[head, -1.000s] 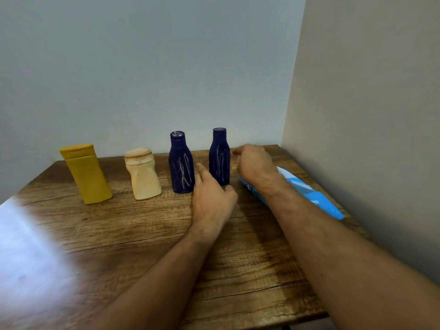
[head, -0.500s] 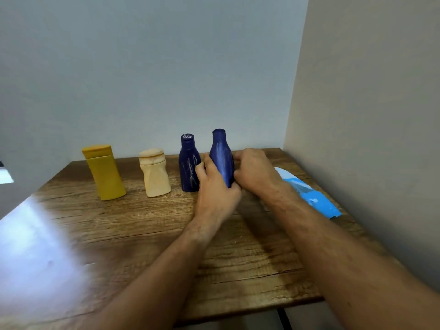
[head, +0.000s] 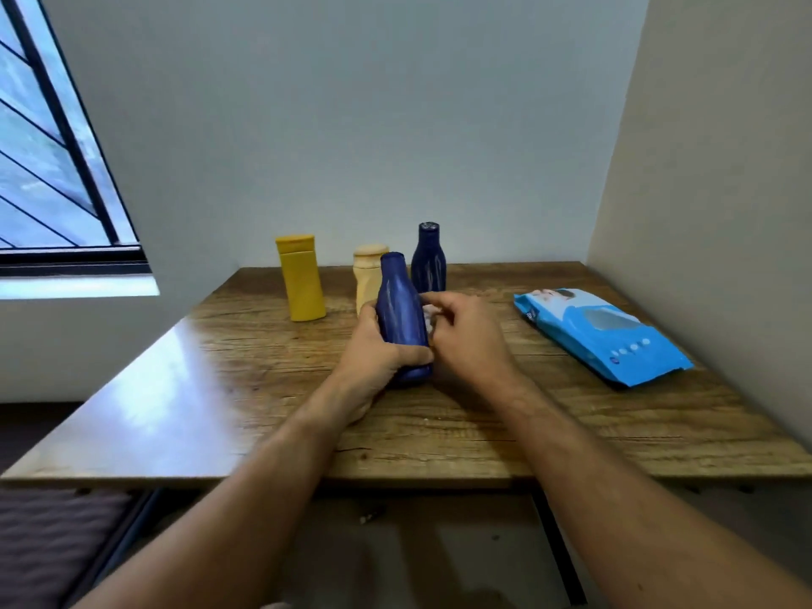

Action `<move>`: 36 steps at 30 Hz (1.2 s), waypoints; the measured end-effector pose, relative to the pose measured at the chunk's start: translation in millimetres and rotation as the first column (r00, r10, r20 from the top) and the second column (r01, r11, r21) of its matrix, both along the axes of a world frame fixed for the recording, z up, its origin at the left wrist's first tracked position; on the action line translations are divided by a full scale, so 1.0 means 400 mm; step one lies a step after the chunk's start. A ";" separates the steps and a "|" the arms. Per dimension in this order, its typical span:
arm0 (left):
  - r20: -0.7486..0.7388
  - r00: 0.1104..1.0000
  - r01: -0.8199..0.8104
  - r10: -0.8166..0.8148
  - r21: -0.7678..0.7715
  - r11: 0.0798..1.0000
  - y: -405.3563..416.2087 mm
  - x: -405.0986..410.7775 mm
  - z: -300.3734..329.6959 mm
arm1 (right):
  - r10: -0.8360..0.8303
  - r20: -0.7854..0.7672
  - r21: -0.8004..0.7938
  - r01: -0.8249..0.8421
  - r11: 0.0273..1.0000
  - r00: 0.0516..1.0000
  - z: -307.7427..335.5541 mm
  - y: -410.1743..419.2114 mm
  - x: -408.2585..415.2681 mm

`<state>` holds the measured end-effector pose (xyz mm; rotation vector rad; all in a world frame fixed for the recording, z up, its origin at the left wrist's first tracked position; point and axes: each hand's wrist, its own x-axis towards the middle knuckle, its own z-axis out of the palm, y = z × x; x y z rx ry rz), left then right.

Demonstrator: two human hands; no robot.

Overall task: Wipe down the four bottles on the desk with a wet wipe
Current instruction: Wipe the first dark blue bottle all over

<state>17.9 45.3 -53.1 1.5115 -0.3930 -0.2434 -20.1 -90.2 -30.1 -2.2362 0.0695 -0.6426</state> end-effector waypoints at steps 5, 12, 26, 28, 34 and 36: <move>-0.092 0.979 0.170 -0.183 -0.129 0.977 0.072 0.086 0.002 | -0.061 0.228 0.129 0.032 0.991 0.972 -0.019 0.029 0.068; -0.011 0.991 0.126 -0.132 -0.211 0.969 0.082 0.178 -0.019 | 0.030 0.449 -0.060 -0.003 0.998 0.893 -0.020 0.039 0.165; -0.184 0.981 -0.009 -0.062 -0.364 0.931 0.076 0.196 -0.013 | 0.204 0.354 -0.232 -0.126 0.964 0.913 -0.046 0.060 0.173; -0.192 0.980 -0.020 -0.056 -0.376 0.926 0.081 0.194 -0.008 | 0.266 0.257 -0.362 -0.163 0.918 0.929 -0.050 0.059 0.151; -0.189 0.978 0.011 -0.082 -0.352 0.936 0.080 0.175 -0.003 | 0.247 0.270 -0.407 -0.123 0.905 0.930 -0.050 0.061 0.123; -0.166 0.982 0.027 -0.086 -0.325 0.945 0.078 0.171 -0.003 | 0.147 0.391 -0.305 -0.023 0.952 0.909 -0.039 0.067 0.140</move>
